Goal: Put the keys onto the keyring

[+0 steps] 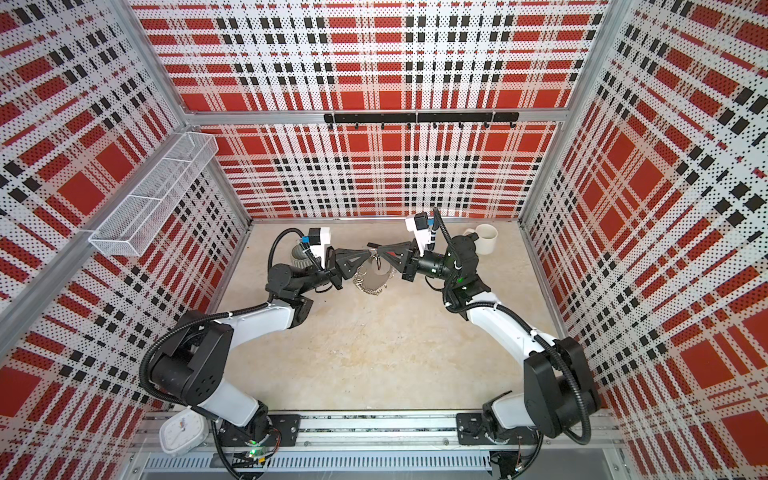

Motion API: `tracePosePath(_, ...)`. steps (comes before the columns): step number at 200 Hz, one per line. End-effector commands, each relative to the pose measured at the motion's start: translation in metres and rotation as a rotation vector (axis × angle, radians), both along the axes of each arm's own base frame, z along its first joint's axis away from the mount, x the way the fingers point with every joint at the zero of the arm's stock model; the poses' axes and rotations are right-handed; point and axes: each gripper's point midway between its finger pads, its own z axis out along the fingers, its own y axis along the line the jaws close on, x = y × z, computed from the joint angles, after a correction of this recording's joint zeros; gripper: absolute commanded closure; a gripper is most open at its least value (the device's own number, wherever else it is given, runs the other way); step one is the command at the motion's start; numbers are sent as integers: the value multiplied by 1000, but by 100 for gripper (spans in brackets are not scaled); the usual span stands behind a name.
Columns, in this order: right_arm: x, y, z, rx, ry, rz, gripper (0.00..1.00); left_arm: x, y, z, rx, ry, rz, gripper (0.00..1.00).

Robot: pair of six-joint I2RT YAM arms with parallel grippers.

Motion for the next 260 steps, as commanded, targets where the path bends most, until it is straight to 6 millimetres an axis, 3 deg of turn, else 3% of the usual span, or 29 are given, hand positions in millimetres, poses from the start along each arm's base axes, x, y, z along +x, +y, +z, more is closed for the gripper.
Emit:
tracePosePath(1,-7,-3,9,3,-39,-18,100,-5,7,18,-39,-74,16,100)
tracePosePath(95,-5,-4,-5,-13,5,-26,100,-11,7,27,-90,-105,33,100)
tracePosePath(174,-5,11,-12,9,46,25,100,-23,1,34,-186,-113,-20,100)
tracePosePath(202,-5,10,-11,14,41,18,93,-25,4,35,-217,-109,-40,100)
tracePosePath(260,0,10,-10,24,59,9,93,-26,3,36,-217,-115,-42,100)
